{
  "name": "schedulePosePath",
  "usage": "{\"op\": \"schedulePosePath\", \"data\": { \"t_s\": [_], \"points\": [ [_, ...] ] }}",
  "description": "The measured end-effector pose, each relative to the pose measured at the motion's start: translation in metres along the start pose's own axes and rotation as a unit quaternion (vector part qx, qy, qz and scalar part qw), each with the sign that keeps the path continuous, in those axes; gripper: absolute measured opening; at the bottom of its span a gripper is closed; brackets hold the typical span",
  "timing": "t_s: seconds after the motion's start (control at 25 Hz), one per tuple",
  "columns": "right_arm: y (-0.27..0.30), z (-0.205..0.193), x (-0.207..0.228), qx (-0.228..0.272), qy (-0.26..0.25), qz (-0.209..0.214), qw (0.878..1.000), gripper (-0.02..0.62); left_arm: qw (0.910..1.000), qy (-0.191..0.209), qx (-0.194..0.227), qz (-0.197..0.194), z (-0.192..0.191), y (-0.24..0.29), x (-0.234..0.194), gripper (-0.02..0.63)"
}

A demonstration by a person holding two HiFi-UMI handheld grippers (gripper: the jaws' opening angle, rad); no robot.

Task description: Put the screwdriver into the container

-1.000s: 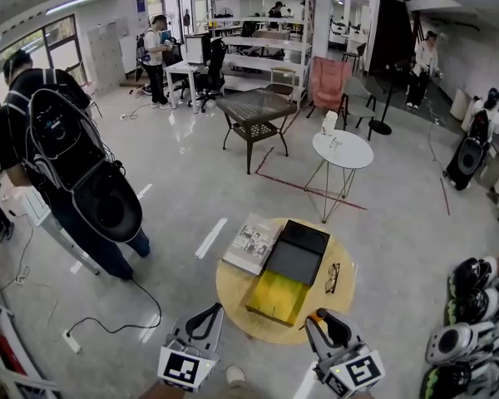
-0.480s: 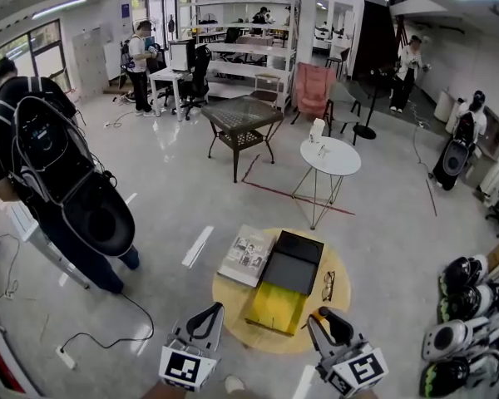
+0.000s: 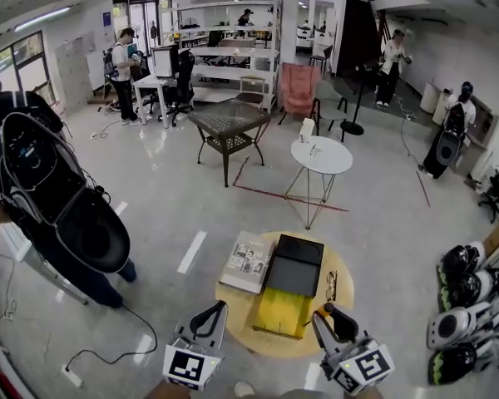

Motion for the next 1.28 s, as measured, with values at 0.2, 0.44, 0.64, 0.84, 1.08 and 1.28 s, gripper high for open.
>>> {"op": "schedulePosePath", "data": {
  "t_s": [0.2,0.44,0.64,0.84,1.08,1.28],
  "points": [
    [-0.01,-0.004,0.006,-0.006,0.002,-0.019,1.0,0.123,0.9999,-0.01,0.001,-0.011,-0.008,0.005,0.001,0.017],
    [-0.01,-0.009,0.011,-0.01,0.005,-0.019,1.0,0.123,0.9998,-0.008,0.008,-0.019,-0.005,0.016,0.008,0.017],
    [0.006,-0.011,0.019,-0.011,0.008,-0.006,1.0,0.123,0.9999,-0.014,-0.002,-0.009,-0.009,0.025,-0.001,0.017],
    [0.028,-0.018,0.034,-0.018,0.015,0.008,1.0,0.123,0.9998,-0.013,-0.016,0.005,-0.014,0.04,-0.009,0.017],
    [0.053,-0.026,0.047,-0.025,0.026,0.026,0.999,0.123,0.9997,-0.013,-0.016,0.013,-0.016,0.064,-0.019,0.017],
    [0.067,-0.028,0.057,-0.032,0.027,0.033,0.999,0.123,0.9995,-0.018,-0.019,0.014,-0.015,0.083,-0.023,0.017]
  ]
}}
Point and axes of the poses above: the fingertips, and each gripper's own axes: y forward along the fingers, x to its right, z out of its top, the point moved 2 cm from there along -y, backward along the fingers, and after that the axes turned 4 degrees about -z, right-handed, at the moved point
